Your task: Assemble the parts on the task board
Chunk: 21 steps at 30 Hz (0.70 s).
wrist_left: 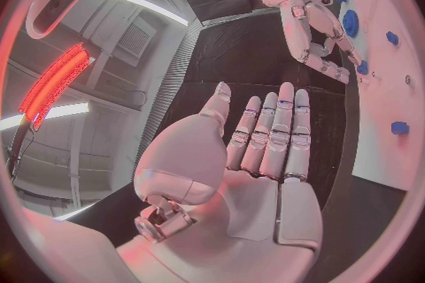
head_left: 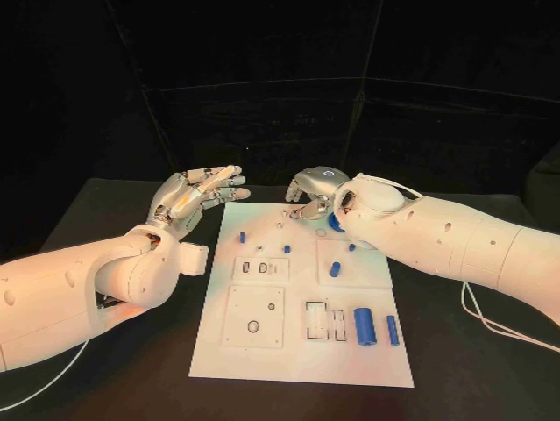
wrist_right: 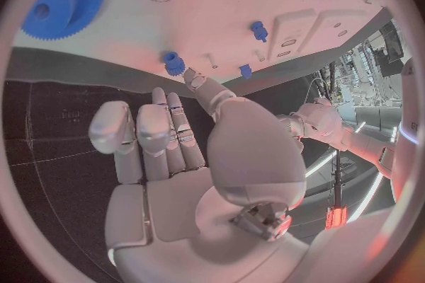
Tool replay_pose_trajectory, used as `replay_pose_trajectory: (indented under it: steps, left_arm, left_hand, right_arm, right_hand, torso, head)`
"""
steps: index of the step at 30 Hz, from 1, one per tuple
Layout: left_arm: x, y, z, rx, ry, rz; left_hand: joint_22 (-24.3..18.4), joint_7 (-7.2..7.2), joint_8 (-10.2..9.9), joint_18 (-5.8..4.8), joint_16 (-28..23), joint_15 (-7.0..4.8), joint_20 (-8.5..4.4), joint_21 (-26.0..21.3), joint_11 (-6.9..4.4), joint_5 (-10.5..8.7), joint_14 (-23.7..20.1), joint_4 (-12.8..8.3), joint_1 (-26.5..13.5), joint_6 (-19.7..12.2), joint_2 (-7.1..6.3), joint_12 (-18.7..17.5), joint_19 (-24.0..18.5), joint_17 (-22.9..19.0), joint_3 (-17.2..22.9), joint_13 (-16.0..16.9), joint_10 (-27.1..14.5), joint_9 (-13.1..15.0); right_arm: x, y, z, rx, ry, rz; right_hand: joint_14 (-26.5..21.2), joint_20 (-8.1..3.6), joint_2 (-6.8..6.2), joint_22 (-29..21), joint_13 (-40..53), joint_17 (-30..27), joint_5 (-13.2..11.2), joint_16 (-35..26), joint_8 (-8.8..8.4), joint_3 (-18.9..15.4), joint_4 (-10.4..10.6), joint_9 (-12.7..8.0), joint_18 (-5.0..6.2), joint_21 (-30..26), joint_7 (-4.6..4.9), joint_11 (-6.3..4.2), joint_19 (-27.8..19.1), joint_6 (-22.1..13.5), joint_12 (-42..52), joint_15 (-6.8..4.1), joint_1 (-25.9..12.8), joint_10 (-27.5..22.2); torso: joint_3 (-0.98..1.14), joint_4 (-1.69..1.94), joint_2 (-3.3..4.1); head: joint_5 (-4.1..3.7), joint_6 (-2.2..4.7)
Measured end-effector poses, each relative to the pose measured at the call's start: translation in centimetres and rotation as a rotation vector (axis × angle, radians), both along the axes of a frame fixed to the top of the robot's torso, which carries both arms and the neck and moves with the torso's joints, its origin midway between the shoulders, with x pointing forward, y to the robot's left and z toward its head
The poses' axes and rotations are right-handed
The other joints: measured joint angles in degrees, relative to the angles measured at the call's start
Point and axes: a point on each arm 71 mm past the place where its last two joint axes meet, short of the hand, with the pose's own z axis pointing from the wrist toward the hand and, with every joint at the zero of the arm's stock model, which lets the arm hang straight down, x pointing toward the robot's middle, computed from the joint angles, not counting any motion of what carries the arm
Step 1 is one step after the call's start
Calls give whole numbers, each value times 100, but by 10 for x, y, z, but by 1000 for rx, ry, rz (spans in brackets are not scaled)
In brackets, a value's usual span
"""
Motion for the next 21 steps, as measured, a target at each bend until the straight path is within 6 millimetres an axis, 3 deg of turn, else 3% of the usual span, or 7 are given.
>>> replay_pose_trajectory:
  steps: [11, 21]
  left_arm:
    - [1, 1, 0, 1, 0, 2]
    - [2, 1, 0, 1, 0, 2]
  left_hand:
    - [0, 0, 0, 0, 0, 0, 0, 0, 0, 0, 0, 0, 0, 0, 0, 0, 0, 0, 0, 0, 0, 0]
    - [-3, 0, 0, 1, 0, 0, 0, 0, 0, 0, 0, 0, 0, 0, 0, 0, 0, 1, 0, 0, 0, 0]
  right_arm:
    - [3, -23, -1, 8, 27, -33]
    - [6, -16, -6, -14, 82, -32]
  right_hand:
    - [0, 0, 0, -19, 12, -17, 57, 0, 0, -224, 116, 13, 0, -25, 0, 0, 0, 0, 49, 0, 0, 1]
    - [0, 0, 39, 67, 28, 88, 57, 49, 38, -316, 176, 32, 0, -25, 11, -18, 0, 116, 129, 0, 39, 149]
  torso:
    - [-13, 1, 3]
    - [-16, 22, 7]
  head:
    - [-31, 9]
    - [-63, 33]
